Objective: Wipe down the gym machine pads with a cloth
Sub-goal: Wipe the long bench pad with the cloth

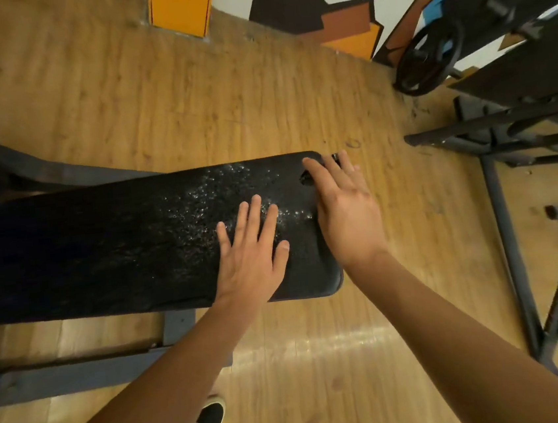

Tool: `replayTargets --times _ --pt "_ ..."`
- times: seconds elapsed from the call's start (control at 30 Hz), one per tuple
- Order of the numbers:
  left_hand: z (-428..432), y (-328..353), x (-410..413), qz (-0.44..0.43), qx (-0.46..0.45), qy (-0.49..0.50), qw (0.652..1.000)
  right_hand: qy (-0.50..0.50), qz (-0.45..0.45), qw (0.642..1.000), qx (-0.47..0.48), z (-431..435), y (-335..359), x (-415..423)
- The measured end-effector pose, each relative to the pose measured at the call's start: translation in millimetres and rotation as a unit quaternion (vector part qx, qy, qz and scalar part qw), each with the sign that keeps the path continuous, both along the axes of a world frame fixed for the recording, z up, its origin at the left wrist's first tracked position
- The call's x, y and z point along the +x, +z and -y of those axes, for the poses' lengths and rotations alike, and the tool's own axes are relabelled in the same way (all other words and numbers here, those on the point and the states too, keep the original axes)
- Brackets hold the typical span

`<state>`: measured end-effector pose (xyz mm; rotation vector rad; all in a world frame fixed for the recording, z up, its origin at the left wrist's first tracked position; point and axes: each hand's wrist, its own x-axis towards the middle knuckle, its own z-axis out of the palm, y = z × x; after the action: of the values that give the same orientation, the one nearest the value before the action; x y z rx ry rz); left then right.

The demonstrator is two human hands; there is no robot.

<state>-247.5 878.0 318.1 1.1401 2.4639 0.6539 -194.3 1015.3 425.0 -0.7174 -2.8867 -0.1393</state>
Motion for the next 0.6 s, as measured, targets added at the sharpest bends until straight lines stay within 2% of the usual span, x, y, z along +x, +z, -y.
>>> replayTargets --times 0.13,0.3,0.43,0.6 --pt "-27 -11 -6 0.007 -0.020 0.019 1.000 0.003 0.014 1.000 0.018 -34 -14 -24" --pt "-59 -31 -12 0.035 -0.021 0.032 0.999 -0.028 0.030 0.999 -0.010 -70 -47 -45" --pt "-68 -49 -5 0.052 0.015 0.046 0.997 -0.037 0.036 0.996 -0.073 -79 -69 -31" --pt "-65 -56 -4 0.047 0.067 0.062 0.995 -0.065 -0.014 0.973 -0.223 -87 -79 -12"
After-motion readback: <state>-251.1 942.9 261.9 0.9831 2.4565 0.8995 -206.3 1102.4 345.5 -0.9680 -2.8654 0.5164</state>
